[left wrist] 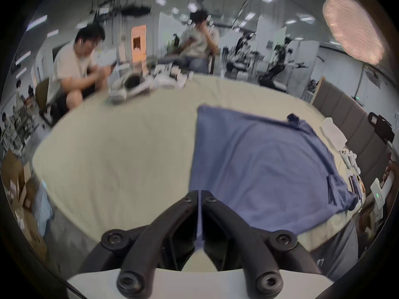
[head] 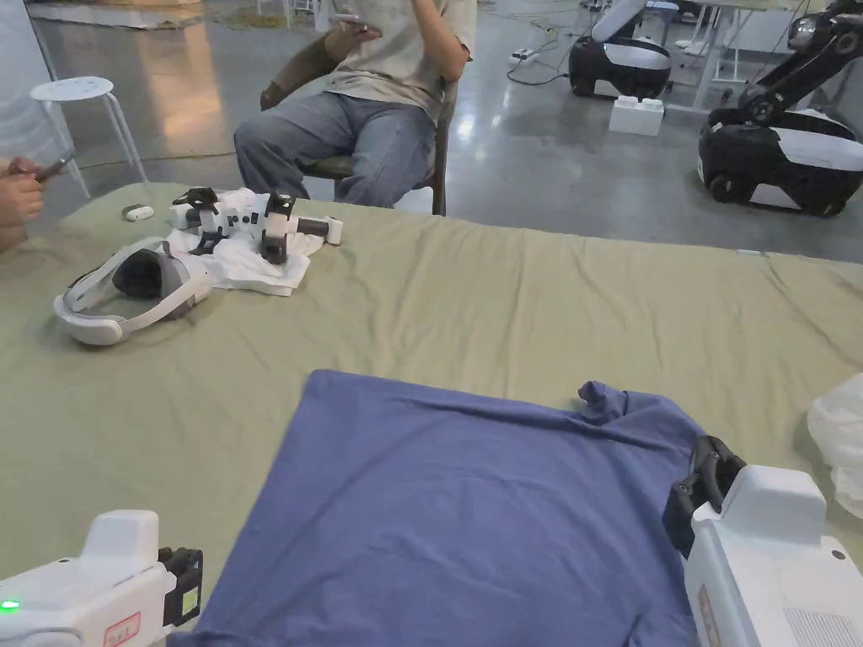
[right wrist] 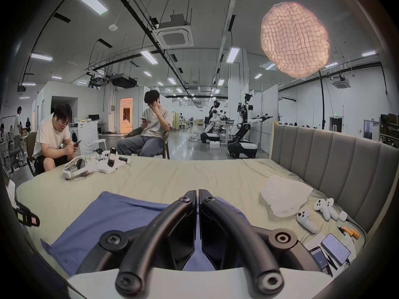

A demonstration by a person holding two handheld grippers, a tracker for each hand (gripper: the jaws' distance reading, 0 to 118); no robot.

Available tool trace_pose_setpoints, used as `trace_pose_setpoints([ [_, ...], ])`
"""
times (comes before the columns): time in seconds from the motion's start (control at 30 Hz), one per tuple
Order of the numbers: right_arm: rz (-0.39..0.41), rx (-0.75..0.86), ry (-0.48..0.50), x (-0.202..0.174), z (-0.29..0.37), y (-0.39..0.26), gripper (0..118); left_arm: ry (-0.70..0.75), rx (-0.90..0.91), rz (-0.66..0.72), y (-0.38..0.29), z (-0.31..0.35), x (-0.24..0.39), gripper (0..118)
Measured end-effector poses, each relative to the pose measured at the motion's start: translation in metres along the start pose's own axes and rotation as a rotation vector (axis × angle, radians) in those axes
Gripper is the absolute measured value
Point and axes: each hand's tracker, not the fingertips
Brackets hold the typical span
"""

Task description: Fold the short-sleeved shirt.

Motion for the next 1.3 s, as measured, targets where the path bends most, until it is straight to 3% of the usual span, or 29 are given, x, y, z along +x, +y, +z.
trace_pose_setpoints([
  [0.07, 0.01, -0.024, 0.005, -0.001, -0.001, -0.005, 1, 0.019, -0.039, 0.021, -0.011, -0.005, -0.009, 37],
  [0.1, 0.014, -0.037, 0.006, -0.001, -0.001, -0.007, 1, 0.013, -0.054, 0.027, -0.016, -0.009, -0.012, 59],
  [0.13, 0.014, -0.045, 0.007, -0.001, -0.001, -0.009, 1, 0.002, -0.077, 0.041, -0.02, -0.015, -0.016, 70],
  [0.3, 0.027, -0.081, 0.006, 0.0, 0.0, -0.018, 1, 0.017, -0.172, 0.098, -0.029, -0.043, -0.021, 73],
  [0.47, 0.031, -0.122, -0.001, 0.006, 0.002, -0.029, 1, 0.057, -0.235, 0.082, -0.036, -0.071, -0.01, 68],
  [0.53, 0.026, -0.138, -0.008, 0.011, 0.005, -0.032, 1, 0.125, -0.203, 0.025, -0.04, -0.068, 0.003, 55],
  [0.6, 0.023, -0.15, -0.019, 0.016, 0.008, -0.035, 1, 0.115, -0.203, -0.019, -0.041, -0.063, 0.014, 27],
  [0.63, 0.021, -0.157, -0.025, 0.02, 0.01, -0.036, 1, 0.093, -0.205, -0.012, -0.041, -0.062, 0.02, 20],
  [0.7, 0.014, -0.171, -0.033, 0.029, 0.012, -0.039, 1, 0.081, -0.21, -0.042, -0.042, -0.066, 0.027, 18],
  [0.77, 0.005, -0.186, -0.042, 0.039, 0.015, -0.039, 1, 0.072, -0.22, -0.056, -0.04, -0.067, 0.027, 4],
  [0.9, 0.0, -0.28, -0.057, 0.069, 0.024, -0.033, 1, 0.045, -0.226, -0.069, -0.032, -0.059, 0.021, 1],
  [0.97, 0.029, -0.354, -0.078, 0.084, 0.029, -0.034, 9, 0.034, -0.206, -0.074, -0.03, -0.053, 0.019, 0],
  [1.1, 0.021, -0.569, -0.087, 0.111, 0.04, -0.054, 61, 0.022, -0.178, -0.072, -0.028, -0.043, 0.013, 0],
  [1.3, 0.003, -0.76, -0.042, 0.124, 0.058, -0.104, 64, 0.026, -0.171, -0.06, -0.029, -0.039, 0.014, 0],
])
